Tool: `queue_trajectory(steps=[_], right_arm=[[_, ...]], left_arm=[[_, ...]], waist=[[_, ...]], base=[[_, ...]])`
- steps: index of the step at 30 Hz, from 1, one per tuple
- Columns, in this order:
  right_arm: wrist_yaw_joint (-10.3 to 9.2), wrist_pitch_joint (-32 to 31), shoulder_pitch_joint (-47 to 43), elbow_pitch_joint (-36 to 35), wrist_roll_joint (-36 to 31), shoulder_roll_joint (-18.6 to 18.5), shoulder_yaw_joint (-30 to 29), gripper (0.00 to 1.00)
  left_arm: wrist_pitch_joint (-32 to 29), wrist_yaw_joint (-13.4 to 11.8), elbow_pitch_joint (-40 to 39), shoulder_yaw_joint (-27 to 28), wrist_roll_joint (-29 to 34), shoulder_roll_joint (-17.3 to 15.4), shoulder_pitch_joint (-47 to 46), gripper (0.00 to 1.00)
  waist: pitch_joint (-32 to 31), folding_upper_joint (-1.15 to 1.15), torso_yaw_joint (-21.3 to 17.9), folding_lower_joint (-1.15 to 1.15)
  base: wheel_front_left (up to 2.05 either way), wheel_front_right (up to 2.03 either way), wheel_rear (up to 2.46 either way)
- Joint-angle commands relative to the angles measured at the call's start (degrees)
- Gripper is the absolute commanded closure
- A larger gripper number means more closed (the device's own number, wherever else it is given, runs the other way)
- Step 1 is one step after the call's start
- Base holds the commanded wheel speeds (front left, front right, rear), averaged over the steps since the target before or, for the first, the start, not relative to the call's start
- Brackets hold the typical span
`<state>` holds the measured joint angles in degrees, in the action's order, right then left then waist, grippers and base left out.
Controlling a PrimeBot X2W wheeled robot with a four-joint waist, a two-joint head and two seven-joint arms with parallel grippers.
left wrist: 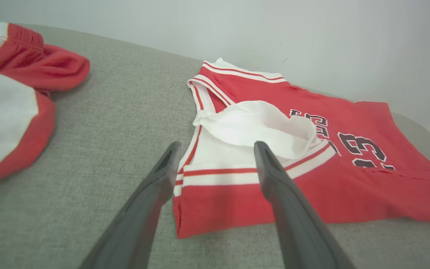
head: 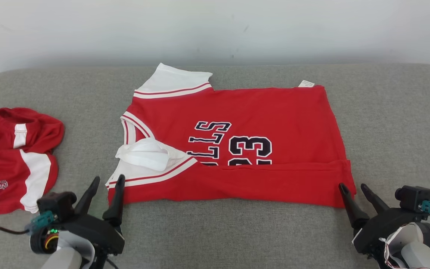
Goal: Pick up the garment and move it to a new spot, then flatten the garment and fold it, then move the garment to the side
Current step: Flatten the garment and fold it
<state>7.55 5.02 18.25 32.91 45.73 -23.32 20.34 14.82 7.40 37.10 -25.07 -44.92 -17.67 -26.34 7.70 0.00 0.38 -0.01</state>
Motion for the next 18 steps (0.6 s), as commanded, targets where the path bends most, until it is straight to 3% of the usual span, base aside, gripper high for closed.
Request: queue_trajectory(steps=[1,9,18], right_arm=[[-0.14,0.84,-0.78,0.29,-1.28,-0.36,0.30,0.00],[-0.14,2.98,0.76,2.68,-4.26,0.74,0.36,0.00],[-0.14,3.57,4.56,7.34,-6.02,3.02,1.22,0.00]], left_arm=[[0.36,-0.09,-0.11,0.52,1.06,-0.03,1.50,0.00],[0.43,-0.80,0.28,2.41,6.17,0.51,2.84,0.00],[0.37,-0.36,7.14,2.94,7.17,3.00,0.30,0.00]], waist=[[0.28,0.00,0.31,0.01],[1.79,0.00,0.54,0.01],[4.19,0.00,-0.71,0.01]], base=[[0.00,0.00,0.00],[0.00,0.00,0.00],[0.00,0.00,0.00]])
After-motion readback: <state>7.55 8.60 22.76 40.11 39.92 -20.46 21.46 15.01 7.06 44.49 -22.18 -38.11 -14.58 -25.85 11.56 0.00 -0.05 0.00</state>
